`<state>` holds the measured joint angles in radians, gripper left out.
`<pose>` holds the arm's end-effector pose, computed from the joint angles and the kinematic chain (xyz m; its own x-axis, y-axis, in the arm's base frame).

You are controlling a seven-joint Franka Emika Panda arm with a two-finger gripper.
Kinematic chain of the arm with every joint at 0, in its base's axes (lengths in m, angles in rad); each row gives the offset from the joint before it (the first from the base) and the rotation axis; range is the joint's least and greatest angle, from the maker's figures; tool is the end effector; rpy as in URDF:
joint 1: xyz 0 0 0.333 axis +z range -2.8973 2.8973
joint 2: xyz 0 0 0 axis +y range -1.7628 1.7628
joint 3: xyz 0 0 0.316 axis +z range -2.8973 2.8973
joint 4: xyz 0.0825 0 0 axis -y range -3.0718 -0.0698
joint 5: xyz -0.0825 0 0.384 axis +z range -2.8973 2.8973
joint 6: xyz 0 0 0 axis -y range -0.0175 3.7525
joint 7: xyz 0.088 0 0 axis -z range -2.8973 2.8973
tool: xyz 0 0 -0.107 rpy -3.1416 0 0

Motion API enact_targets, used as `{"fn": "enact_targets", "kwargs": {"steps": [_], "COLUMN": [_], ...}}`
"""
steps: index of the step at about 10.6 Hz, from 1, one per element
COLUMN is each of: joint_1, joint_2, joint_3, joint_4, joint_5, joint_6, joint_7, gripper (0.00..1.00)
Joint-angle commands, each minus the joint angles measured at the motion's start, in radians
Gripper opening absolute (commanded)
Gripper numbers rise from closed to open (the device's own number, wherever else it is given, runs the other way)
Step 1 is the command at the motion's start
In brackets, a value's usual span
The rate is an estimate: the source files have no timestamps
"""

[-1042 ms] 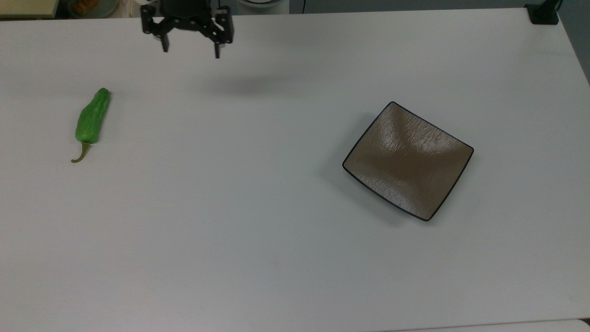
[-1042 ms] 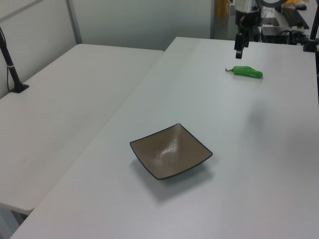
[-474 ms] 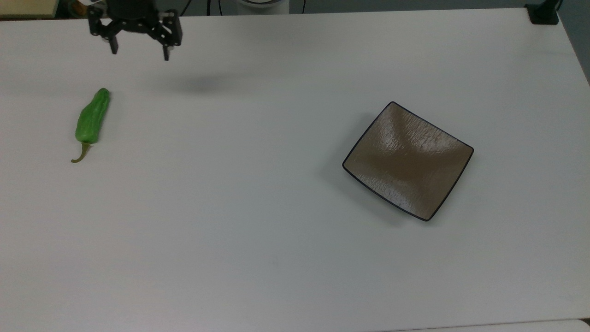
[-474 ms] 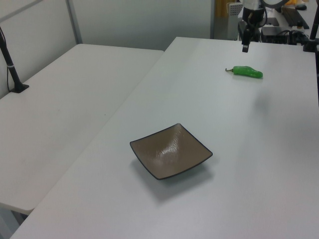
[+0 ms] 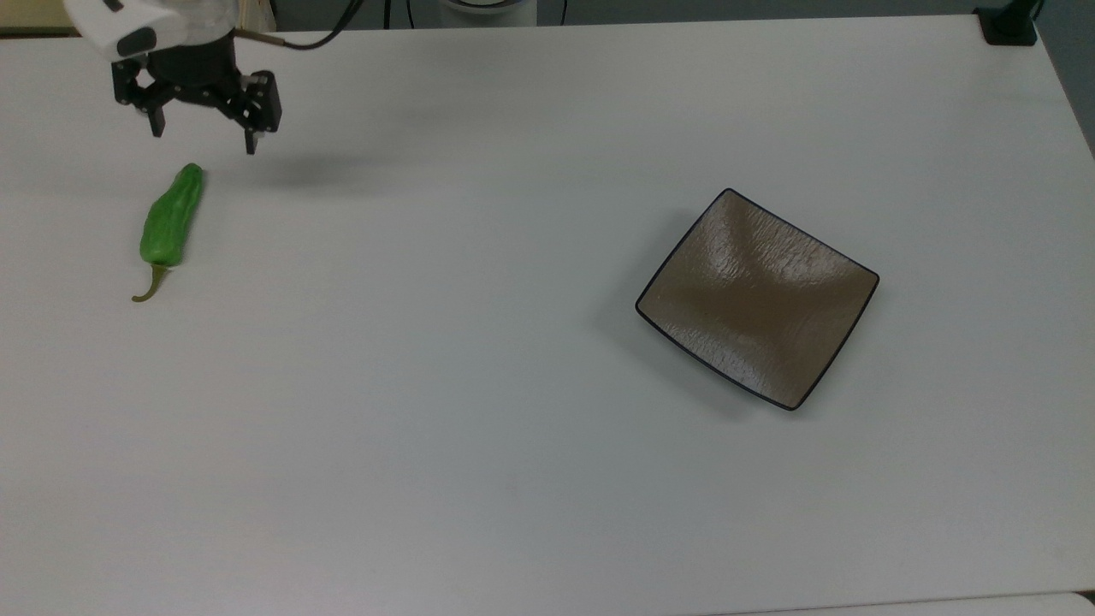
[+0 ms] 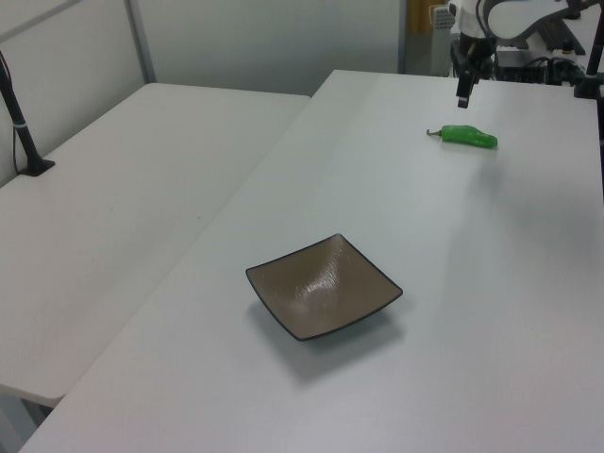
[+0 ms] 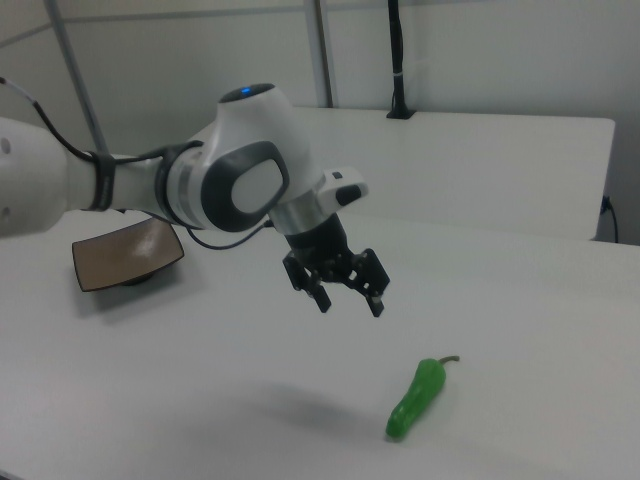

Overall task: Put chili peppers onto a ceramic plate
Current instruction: 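Move the open gripper over the green chili pepper, then lower the gripper and close it around the chili pepper body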

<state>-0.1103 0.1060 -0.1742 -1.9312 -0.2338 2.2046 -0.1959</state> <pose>0.5748 -0.1735 0.4506 0.9933 0.0500 0.1046 0.0224 -0.9680 0.2500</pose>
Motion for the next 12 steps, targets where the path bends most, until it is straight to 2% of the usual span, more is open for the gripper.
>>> {"fn": "enact_targets", "kwargs": {"steps": [1, 4, 6, 9, 12], "joint_1": [-0.031, -0.064, -0.092, -0.135, -0.138], "joint_2": [0.062, 0.133, 0.179, 0.231, 0.270], "joint_3": [-0.007, -0.007, -0.007, -0.007, -0.007], "joint_4": [-0.003, 0.003, 0.006, 0.032, 0.048], "joint_5": [-0.035, -0.041, -0.085, -0.110, -0.133], "joint_6": [0.093, 0.147, 0.179, 0.230, 0.231], "joint_7": [-0.022, -0.022, -0.022, -0.022, -0.022], "gripper": [1.00, 1.00, 1.00, 1.00, 1.00]}}
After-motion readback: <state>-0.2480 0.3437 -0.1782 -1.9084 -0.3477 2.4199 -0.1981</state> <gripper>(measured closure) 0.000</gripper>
